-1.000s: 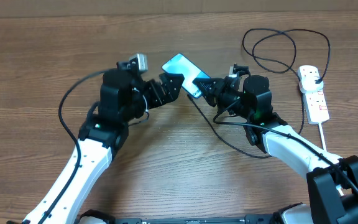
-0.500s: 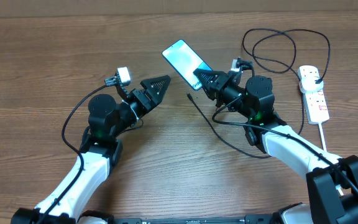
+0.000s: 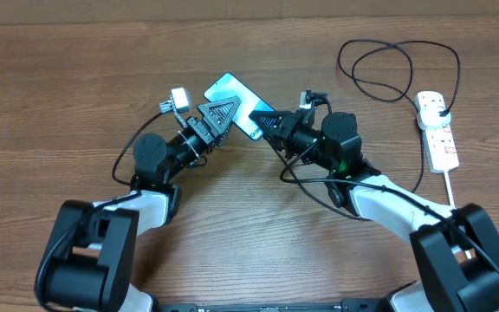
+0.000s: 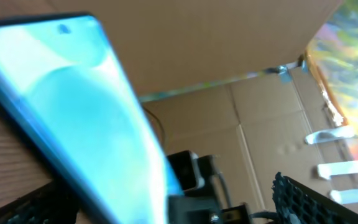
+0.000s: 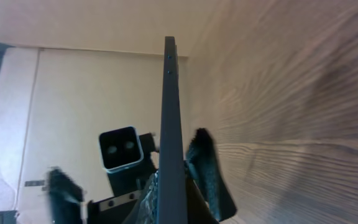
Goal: Plug charger to phone and switch on socket
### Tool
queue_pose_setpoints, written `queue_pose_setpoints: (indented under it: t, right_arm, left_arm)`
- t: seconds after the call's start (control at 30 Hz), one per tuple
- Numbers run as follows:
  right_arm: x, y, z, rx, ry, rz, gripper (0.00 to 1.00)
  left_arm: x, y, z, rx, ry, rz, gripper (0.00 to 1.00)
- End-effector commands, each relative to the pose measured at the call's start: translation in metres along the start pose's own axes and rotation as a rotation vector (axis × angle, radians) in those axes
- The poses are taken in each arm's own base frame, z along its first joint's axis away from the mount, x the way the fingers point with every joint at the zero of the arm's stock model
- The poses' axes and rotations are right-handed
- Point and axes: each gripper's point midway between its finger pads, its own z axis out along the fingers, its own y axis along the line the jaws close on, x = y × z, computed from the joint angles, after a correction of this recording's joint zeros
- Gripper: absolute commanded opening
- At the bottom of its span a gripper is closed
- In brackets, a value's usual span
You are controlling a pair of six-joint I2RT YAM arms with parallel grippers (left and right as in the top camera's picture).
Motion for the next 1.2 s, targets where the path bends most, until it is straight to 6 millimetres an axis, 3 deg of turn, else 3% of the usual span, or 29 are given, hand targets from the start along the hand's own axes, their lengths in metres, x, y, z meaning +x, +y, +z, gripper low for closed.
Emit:
queue_pose_setpoints:
  t: [0.0,0.3,0.47,0.83,0.93,1.17]
  right_arm:
    - [0.004,0.009,0.004,-0.035,0.025,-0.051,0.04]
    - [0.025,-0.014,0.02,0.006,0.079,-0.064,0.04]
    - [0.031,-0.015,0.024,0.003,0.085,-0.104,0.04]
    - [0.034,-0.015,0.024,0.001,0.093,-0.096,0.04]
    - [0.035,-0.015,0.026,0.008,0.083,-0.061,0.04]
    - [0.04,-0.018,0.029,0.022,0.074,-0.06,0.04]
  left_arm:
    - [0.0,0.014,0.0,-0.016,0.004,-0.111,1.0]
    - [-0.005,0.006,0.0,0.036,-0.023,-0.111,1.0]
    - [-0.007,0.006,0.0,0.039,-0.032,-0.15,0.99]
    - [-0.013,-0.008,-0.001,0.092,-0.056,-0.198,0.59]
    - [-0.013,-0.008,-0.001,0.092,-0.06,-0.206,0.53]
    - [-0.013,-0.007,-0.001,0.091,-0.06,-0.216,0.29]
